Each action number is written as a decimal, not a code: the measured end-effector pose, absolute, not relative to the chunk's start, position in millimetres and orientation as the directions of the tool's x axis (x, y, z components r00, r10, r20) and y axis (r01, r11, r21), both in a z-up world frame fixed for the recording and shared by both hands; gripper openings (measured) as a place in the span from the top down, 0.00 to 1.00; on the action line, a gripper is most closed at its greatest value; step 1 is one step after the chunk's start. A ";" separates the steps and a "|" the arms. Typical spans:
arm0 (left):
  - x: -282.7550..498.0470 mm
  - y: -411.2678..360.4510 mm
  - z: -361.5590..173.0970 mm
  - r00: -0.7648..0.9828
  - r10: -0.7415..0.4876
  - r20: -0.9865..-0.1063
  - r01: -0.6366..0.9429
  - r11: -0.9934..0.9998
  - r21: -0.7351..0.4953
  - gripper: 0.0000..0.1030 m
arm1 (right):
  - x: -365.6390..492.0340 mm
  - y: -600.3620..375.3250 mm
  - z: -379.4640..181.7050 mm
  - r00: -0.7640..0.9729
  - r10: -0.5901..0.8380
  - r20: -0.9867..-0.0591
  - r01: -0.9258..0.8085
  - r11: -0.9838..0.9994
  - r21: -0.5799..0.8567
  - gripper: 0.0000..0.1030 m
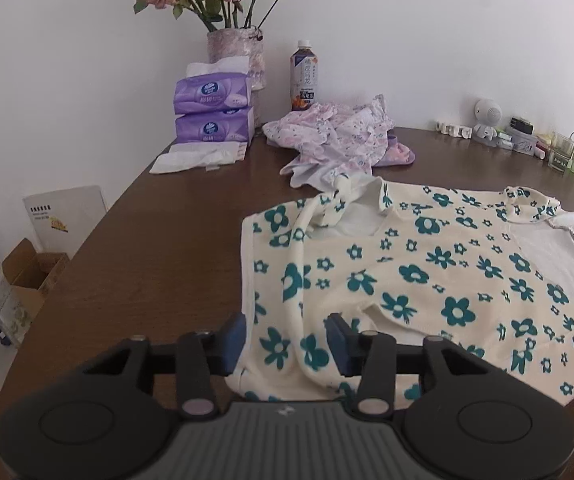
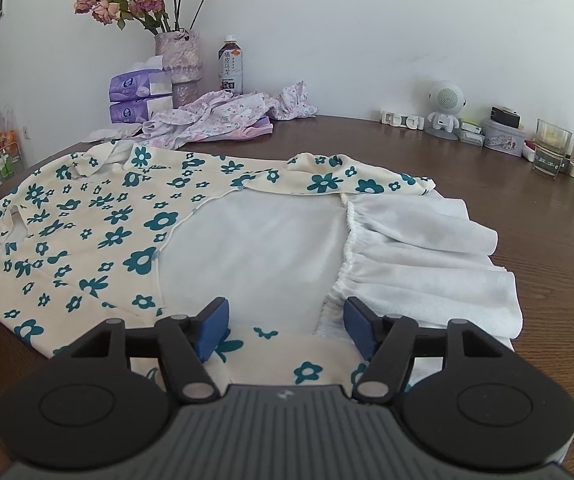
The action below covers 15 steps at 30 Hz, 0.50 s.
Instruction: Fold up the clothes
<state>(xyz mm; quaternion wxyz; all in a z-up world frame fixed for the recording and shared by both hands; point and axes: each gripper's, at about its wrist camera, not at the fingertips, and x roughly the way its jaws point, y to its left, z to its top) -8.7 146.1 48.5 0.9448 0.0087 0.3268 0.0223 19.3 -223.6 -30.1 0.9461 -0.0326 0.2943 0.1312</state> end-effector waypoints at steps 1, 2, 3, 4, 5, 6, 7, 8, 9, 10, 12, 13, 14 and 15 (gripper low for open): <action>-1.1 144.9 49.1 0.789 0.050 -0.612 -0.031 0.999 0.041 0.56 | 19.7 -223.3 -30.2 0.791 0.230 -0.567 -0.269 0.963 0.015 0.36; 6.8 144.1 48.5 0.790 0.053 -0.611 -0.027 0.998 0.052 0.56 | 20.2 -223.0 -30.2 0.789 0.230 -0.570 -0.270 0.963 0.015 0.35; 14.7 143.5 47.6 0.791 0.057 -0.609 -0.024 0.998 0.063 0.56 | 20.1 -222.7 -30.3 0.789 0.229 -0.570 -0.270 0.963 0.013 0.35; 22.6 143.5 45.5 0.791 0.062 -0.608 -0.026 0.997 0.069 0.57 | 19.9 -222.4 -30.3 0.789 0.228 -0.570 -0.271 0.963 0.010 0.35; 29.4 143.7 42.9 0.791 0.067 -0.608 -0.029 0.997 0.072 0.64 | 19.8 -222.3 -30.4 0.789 0.228 -0.570 -0.271 0.963 0.010 0.35; 35.8 144.2 40.2 0.789 0.069 -0.611 -0.031 0.997 0.073 0.70 | 19.7 -222.3 -30.4 0.789 0.228 -0.570 -0.270 0.963 0.011 0.35; 40.6 145.5 37.0 0.783 0.062 -0.619 -0.029 0.998 0.064 0.87 | 19.6 -222.3 -30.4 0.789 0.228 -0.570 -0.270 0.963 0.011 0.35; 44.7 147.0 34.0 0.778 0.056 -0.625 -0.028 0.998 0.055 0.98 | 19.8 -222.3 -30.4 0.789 0.228 -0.571 -0.269 0.963 0.012 0.35; 46.9 149.0 31.5 0.776 0.053 -0.629 -0.033 0.998 0.044 0.98 | 20.0 -222.3 -30.5 0.789 0.228 -0.571 -0.269 0.963 0.012 0.35; 49.0 151.3 29.6 0.774 0.050 -0.631 -0.038 0.999 0.033 0.98 | 20.3 -222.5 -30.5 0.788 0.228 -0.572 -0.268 0.963 0.014 0.34; 53.5 157.2 32.1 0.779 0.035 -0.626 -0.050 0.999 -0.007 0.95 | 20.8 -222.7 -30.4 0.786 0.229 -0.574 -0.268 0.963 0.017 0.34; 56.7 160.0 34.6 0.782 0.026 -0.623 -0.056 0.998 -0.030 0.90 | 20.9 -222.6 -30.5 0.786 0.229 -0.574 -0.268 0.963 0.018 0.34; 61.8 162.3 38.1 0.785 0.020 -0.620 -0.064 0.997 -0.048 0.75 | 21.1 -222.6 -30.5 0.785 0.230 -0.575 -0.268 0.963 0.019 0.34; 68.3 162.8 41.6 0.786 0.019 -0.618 -0.063 0.997 -0.050 0.66 | 21.1 -222.8 -30.4 0.785 0.231 -0.575 -0.269 0.963 0.020 0.33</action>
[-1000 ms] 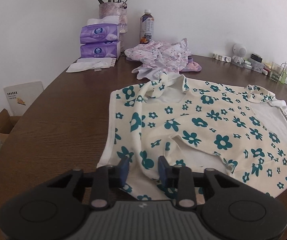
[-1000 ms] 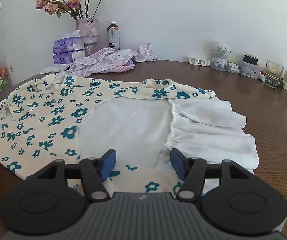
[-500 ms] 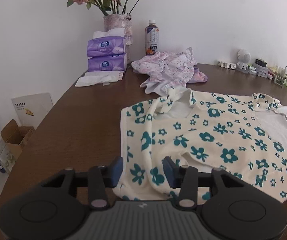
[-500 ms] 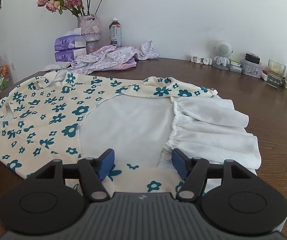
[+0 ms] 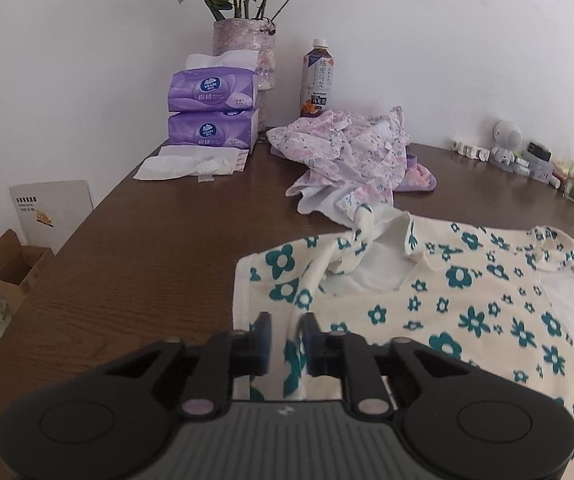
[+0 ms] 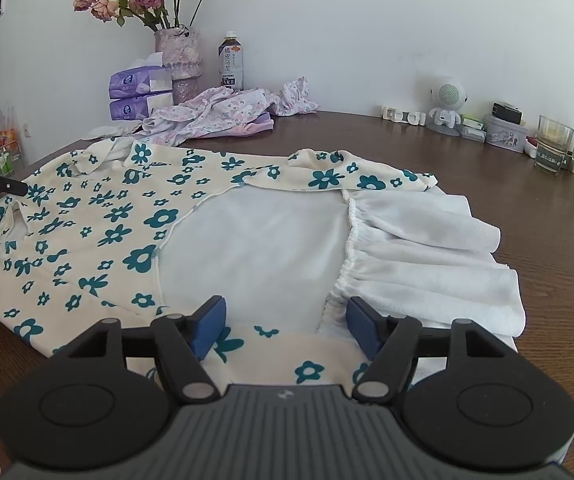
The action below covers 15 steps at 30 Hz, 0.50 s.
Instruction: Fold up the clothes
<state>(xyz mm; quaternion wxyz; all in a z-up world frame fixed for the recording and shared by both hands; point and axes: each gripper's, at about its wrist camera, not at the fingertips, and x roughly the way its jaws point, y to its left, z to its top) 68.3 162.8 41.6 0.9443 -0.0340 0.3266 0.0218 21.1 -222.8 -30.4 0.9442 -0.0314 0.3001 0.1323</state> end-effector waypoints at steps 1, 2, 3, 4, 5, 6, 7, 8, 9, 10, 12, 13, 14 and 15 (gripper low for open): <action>75.6 161.7 44.8 0.788 0.019 -0.616 -0.055 0.998 -0.039 0.54 | 21.1 -223.0 -30.4 0.784 0.232 -0.575 -0.269 0.963 0.021 0.33; 83.3 160.4 47.6 0.787 0.020 -0.616 -0.046 0.999 -0.027 0.53 | 21.0 -223.3 -30.4 0.784 0.233 -0.576 -0.270 0.963 0.023 0.33; 92.4 158.2 48.9 0.780 0.021 -0.625 -0.036 0.999 -0.011 0.53 | 20.8 -223.4 -30.3 0.784 0.234 -0.575 -0.270 0.962 0.023 0.33; 101.5 156.3 49.7 0.773 0.020 -0.634 -0.024 1.000 0.003 0.53 | 20.5 -223.5 -30.3 0.784 0.234 -0.575 -0.271 0.962 0.023 0.33; 110.7 155.2 49.0 0.764 0.011 -0.645 -0.009 1.000 0.007 0.53 | 20.3 -223.5 -30.2 0.784 0.234 -0.575 -0.270 0.962 0.022 0.33; 119.9 154.8 47.3 0.752 0.009 -0.659 -0.005 1.000 0.009 0.53 | 20.2 -223.6 -30.2 0.785 0.234 -0.574 -0.270 0.962 0.023 0.33; 128.1 154.6 44.8 0.739 0.012 -0.673 -0.007 1.000 0.011 0.53 | 20.1 -223.6 -30.2 0.785 0.234 -0.574 -0.270 0.963 0.023 0.33; 134.6 154.4 42.4 0.731 0.013 -0.682 -0.006 1.000 0.012 0.54 | 20.2 -223.5 -30.0 0.785 0.234 -0.574 -0.270 0.963 0.023 0.33; 140.5 154.2 40.1 0.724 0.013 -0.690 -0.006 1.000 0.013 0.54 | 20.1 -223.7 -30.0 0.785 0.235 -0.573 -0.271 0.962 0.024 0.33; 144.7 153.9 37.8 0.718 0.014 -0.695 -0.005 1.000 0.016 0.66 | 20.1 -223.9 -30.1 0.785 0.236 -0.573 -0.271 0.962 0.025 0.33; 149.7 153.2 35.8 0.714 0.002 -0.700 0.003 1.000 0.006 0.94 | 20.0 -224.7 -30.0 0.785 0.241 -0.571 -0.272 0.962 0.032 0.32; 150.0 152.6 36.6 0.717 -0.003 -0.697 0.003 1.000 -0.001 0.94 | 20.0 -225.2 -30.0 0.784 0.243 -0.571 -0.272 0.962 0.036 0.32; 149.8 151.2 37.6 0.721 -0.002 -0.693 0.004 1.000 0.002 0.94 | 20.0 -225.8 -30.0 0.784 0.246 -0.570 -0.272 0.961 0.040 0.32; 149.7 150.0 38.7 0.724 -0.001 -0.690 0.004 1.000 0.003 0.94 | 19.8 -226.4 -30.0 0.784 0.248 -0.569 -0.273 0.961 0.044 0.32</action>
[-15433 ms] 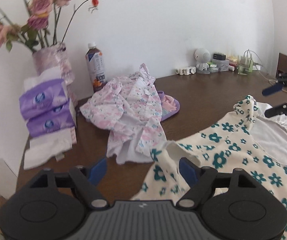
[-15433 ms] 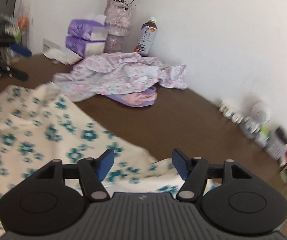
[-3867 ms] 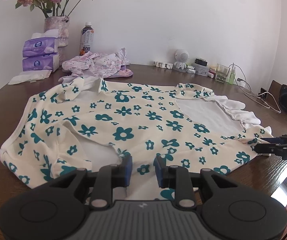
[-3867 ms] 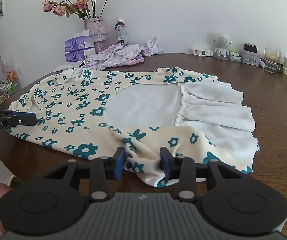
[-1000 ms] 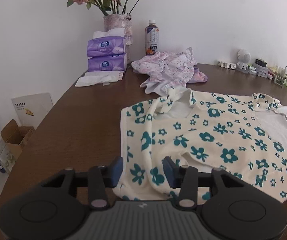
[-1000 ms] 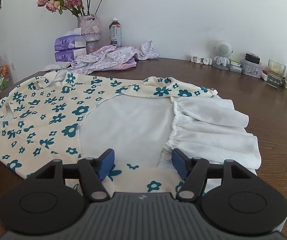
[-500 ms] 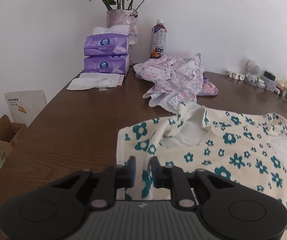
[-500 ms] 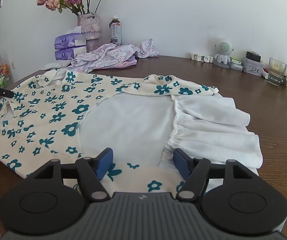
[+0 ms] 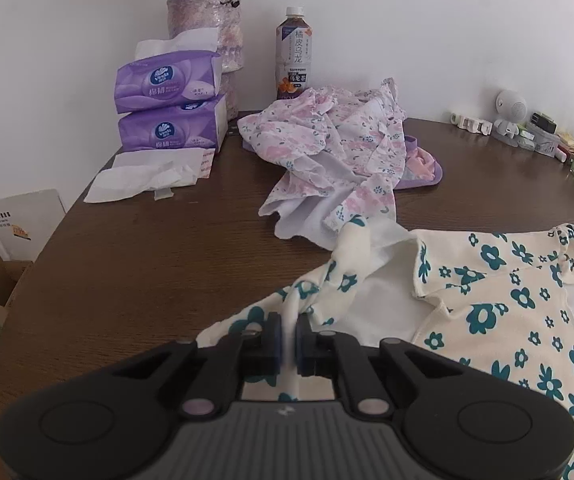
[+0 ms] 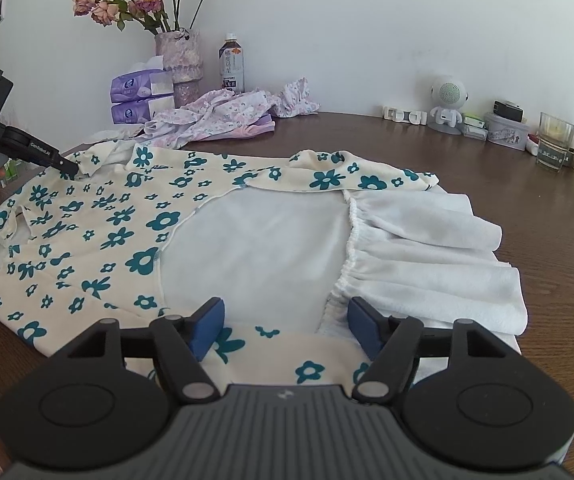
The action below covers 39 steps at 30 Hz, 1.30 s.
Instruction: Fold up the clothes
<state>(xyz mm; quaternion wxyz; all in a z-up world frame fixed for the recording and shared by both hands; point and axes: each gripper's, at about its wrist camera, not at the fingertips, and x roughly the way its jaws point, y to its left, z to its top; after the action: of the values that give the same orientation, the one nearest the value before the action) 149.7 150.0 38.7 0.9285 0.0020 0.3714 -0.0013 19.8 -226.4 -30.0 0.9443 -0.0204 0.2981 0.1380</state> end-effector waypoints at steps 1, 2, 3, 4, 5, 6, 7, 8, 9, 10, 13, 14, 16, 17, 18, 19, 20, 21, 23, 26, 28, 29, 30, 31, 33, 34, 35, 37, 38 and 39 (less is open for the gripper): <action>149.6 149.1 39.8 0.725 0.000 -0.689 -0.002 1.000 -0.002 0.89 | 19.8 -226.6 -29.9 0.784 0.251 -0.568 -0.274 0.961 0.046 0.32; 149.7 148.3 40.7 0.723 0.002 -0.690 -0.009 1.000 -0.007 0.81 | 19.9 -226.8 -29.9 0.783 0.253 -0.568 -0.275 0.960 0.049 0.32; 149.6 147.1 41.4 0.723 0.004 -0.691 -0.012 1.000 -0.006 0.75 | 19.9 -227.0 -29.9 0.782 0.255 -0.568 -0.276 0.960 0.051 0.32; 149.5 145.5 42.5 0.727 0.007 -0.687 -0.010 1.000 -0.001 0.64 | 20.0 -227.2 -29.8 0.781 0.258 -0.568 -0.278 0.959 0.053 0.31; 149.7 144.1 43.0 0.731 0.012 -0.682 -0.008 1.000 0.010 0.63 | 20.1 -227.4 -29.8 0.781 0.260 -0.568 -0.279 0.959 0.056 0.31; 150.0 143.0 43.2 0.734 0.015 -0.679 -0.003 1.000 0.018 0.65 | 20.1 -227.5 -29.7 0.780 0.262 -0.568 -0.280 0.958 0.058 0.31; 150.7 142.4 42.3 0.731 0.010 -0.682 0.007 1.000 0.022 0.79 | 20.1 -227.8 -29.8 0.780 0.264 -0.568 -0.280 0.958 0.061 0.30; 150.8 142.2 41.3 0.729 0.007 -0.685 0.013 1.000 0.024 0.89 | 20.1 -228.2 -29.8 0.780 0.266 -0.567 -0.281 0.958 0.064 0.30; 149.7 143.4 40.6 0.728 0.009 -0.686 0.004 1.000 0.018 0.88 | 20.0 -228.5 -29.8 0.779 0.268 -0.566 -0.281 0.957 0.067 0.30; 148.5 144.7 39.8 0.727 0.011 -0.687 -0.004 1.000 0.012 0.85 | 19.8 -229.0 -29.8 0.779 0.271 -0.565 -0.282 0.957 0.070 0.30; 137.3 150.9 44.1 0.735 0.011 -0.678 -0.039 0.999 -0.027 0.49 | 19.7 -229.7 -29.7 0.778 0.277 -0.564 -0.284 0.956 0.076 0.30; 129.8 152.6 48.1 0.748 0.009 -0.663 -0.042 0.999 -0.033 0.46 | 19.7 -229.8 -29.7 0.778 0.278 -0.563 -0.285 0.955 0.078 0.30; 114.5 155.3 56.2 0.768 0.007 -0.640 -0.044 0.998 -0.043 0.46 | 19.8 -229.8 -29.7 0.777 0.282 -0.563 -0.288 0.954 0.081 0.30; 107.0 155.9 60.0 0.774 0.006 -0.633 -0.043 0.998 -0.043 0.46 | 20.0 -229.7 -29.7 0.776 0.285 -0.563 -0.290 0.954 0.082 0.29; 99.8 155.4 62.7 0.775 0.006 -0.632 -0.038 0.999 -0.037 0.47 | 20.1 -229.9 -29.7 0.775 0.287 -0.563 -0.291 0.953 0.084 0.29; 92.1 154.5 65.1 0.775 0.005 -0.632 -0.031 0.999 -0.031 0.47 | 20.3 -230.0 -29.9 0.775 0.289 -0.563 -0.292 0.952 0.086 0.29; 83.0 152.3 66.3 0.772 0.001 -0.636 -0.020 1.000 -0.024 0.47 | 20.4 -230.0 -30.0 0.774 0.291 -0.563 -0.294 0.952 0.088 0.28; 73.8 150.1 67.5 0.769 -0.003 -0.639 -0.009 1.000 -0.016 0.47 | 20.5 -230.1 -30.1 0.773 0.292 -0.563 -0.295 0.951 0.089 0.28; 54.7 146.6 67.2 0.765 -0.008 -0.644 -0.001 1.000 -0.013 0.46 | 19.9 -228.2 -30.1 0.774 0.286 -0.565 -0.295 0.952 0.078 0.28; 28.5 146.1 60.7 0.763 -0.004 -0.646 -0.028 0.999 -0.039 0.46 | 19.8 -227.4 -30.3 0.774 0.283 -0.567 -0.295 0.953 0.072 0.28; 17.2 146.0 56.2 0.757 0.010 -0.654 -0.052 0.998 -0.044 0.46 | 20.3 -227.9 -30.4 0.772 0.285 -0.568 -0.296 0.952 0.075 0.27; 12.0 146.2 53.9 0.752 0.017 -0.659 -0.063 0.997 -0.047 0.46 | 20.8 -227.6 -30.5 0.770 0.288 -0.570 -0.299 0.951 0.076 0.26; 7.6 146.6 51.5 0.747 0.016 -0.664 -0.071 0.996 -0.056 0.46 | 21.3 -227.3 -30.5 0.767 0.290 -0.572 -0.303 0.950 0.076 0.25; 4.5 146.8 49.2 0.743 0.008 -0.669 -0.072 0.995 -0.069 0.46 | 21.6 -226.1 -30.6 0.766 0.289 -0.575 -0.305 0.950 0.070 0.24; 2.6 147.5 43.0 0.731 -0.022 -0.682 -0.060 0.993 -0.097 0.46 | 21.0 -223.8 -30.7 0.766 0.281 -0.578 -0.307 0.950 0.055 0.24; 2.2 148.0 39.5 0.724 -0.039 -0.689 -0.054 0.992 -0.112 0.46 | 20.7 -222.7 -30.7 0.767 0.277 -0.579 -0.307 0.950 0.047 0.24; 2.2 148.6 36.0 0.716 -0.052 -0.697 -0.049 0.991 -0.124 0.47 | 20.4 -222.8 -30.7 0.768 0.276 -0.578 -0.306 0.951 0.047 0.24; 2.7 148.3 32.2 0.707 -0.039 -0.706 -0.056 0.992 -0.111 0.50 | 20.2 -223.4 -30.4 0.769 0.277 -0.576 -0.305 0.951 0.050 0.24; 2.5 147.9 31.0 0.706 -0.028 -0.708 -0.060 0.993 -0.099 0.57 | 19.8 -223.4 -30.3 0.771 0.275 -0.574 -0.304 0.951 0.048 0.24; 2.2 147.1 30.1 0.705 -0.014 -0.709 -0.063 0.995 -0.083 0.60 | 19.4 -223.3 -30.2 0.773 0.273 -0.573 -0.303 0.952 0.045 0.24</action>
<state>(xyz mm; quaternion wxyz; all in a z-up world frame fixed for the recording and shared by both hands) 2.2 147.1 30.1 0.9218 -0.0502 0.3841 0.0131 19.4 -223.3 -30.2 0.9411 -0.0249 0.3005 0.1530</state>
